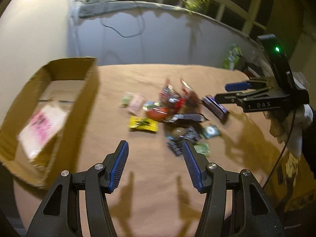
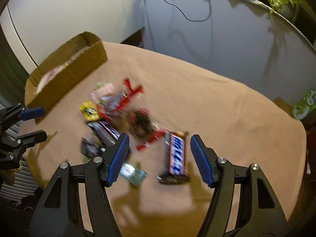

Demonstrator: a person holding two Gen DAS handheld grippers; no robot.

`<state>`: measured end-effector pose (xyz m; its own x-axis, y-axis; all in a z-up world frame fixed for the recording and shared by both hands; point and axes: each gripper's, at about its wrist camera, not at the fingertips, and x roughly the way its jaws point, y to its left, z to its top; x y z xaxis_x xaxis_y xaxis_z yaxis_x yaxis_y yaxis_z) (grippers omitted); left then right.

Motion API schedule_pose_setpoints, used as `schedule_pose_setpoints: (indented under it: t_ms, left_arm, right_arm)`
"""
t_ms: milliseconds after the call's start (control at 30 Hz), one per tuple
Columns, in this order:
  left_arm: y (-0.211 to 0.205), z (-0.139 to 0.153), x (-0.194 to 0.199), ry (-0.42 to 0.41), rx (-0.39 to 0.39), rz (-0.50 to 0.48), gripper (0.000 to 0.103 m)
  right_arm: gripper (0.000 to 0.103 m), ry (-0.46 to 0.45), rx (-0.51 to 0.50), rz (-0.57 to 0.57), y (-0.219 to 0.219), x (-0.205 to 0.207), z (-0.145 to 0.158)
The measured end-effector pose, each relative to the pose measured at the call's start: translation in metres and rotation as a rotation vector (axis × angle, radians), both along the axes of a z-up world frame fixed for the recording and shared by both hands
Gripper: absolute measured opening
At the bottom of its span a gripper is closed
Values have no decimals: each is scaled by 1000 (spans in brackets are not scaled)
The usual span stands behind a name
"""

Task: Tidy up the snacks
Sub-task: 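Grasp the black candy with the left gripper while the right grasps the chocolate bar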

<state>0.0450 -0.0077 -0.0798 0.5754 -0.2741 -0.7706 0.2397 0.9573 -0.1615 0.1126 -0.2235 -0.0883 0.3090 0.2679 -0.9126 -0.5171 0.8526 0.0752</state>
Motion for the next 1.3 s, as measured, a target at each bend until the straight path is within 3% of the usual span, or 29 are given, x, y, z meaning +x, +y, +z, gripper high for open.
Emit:
schedule_pose_setpoints:
  t_ms: [200, 600, 767, 933, 1167, 1300]
  left_arm:
    - [-27, -14, 13, 53, 32, -85, 47]
    - [-66, -32, 30, 56, 210, -218, 44]
    - [-64, -38, 38, 76, 200, -213, 33]
    - [-67, -41, 36, 71, 202, -223, 32]
    - [-67, -41, 34, 69, 164, -219, 19]
    - [-62, -41, 32, 71, 129, -211, 13]
  right_arm:
    - [67, 28, -16, -23, -22, 1, -17]
    - [65, 79, 4, -30, -24, 5, -34]
    - [63, 95, 4, -35, -22, 8, -41]
    - [56, 111, -8, -35, -20, 11, -46]
    - [30, 115, -29, -15, -9, 12, -51]
    - [30, 122, -20, -18, -11, 12, -51]
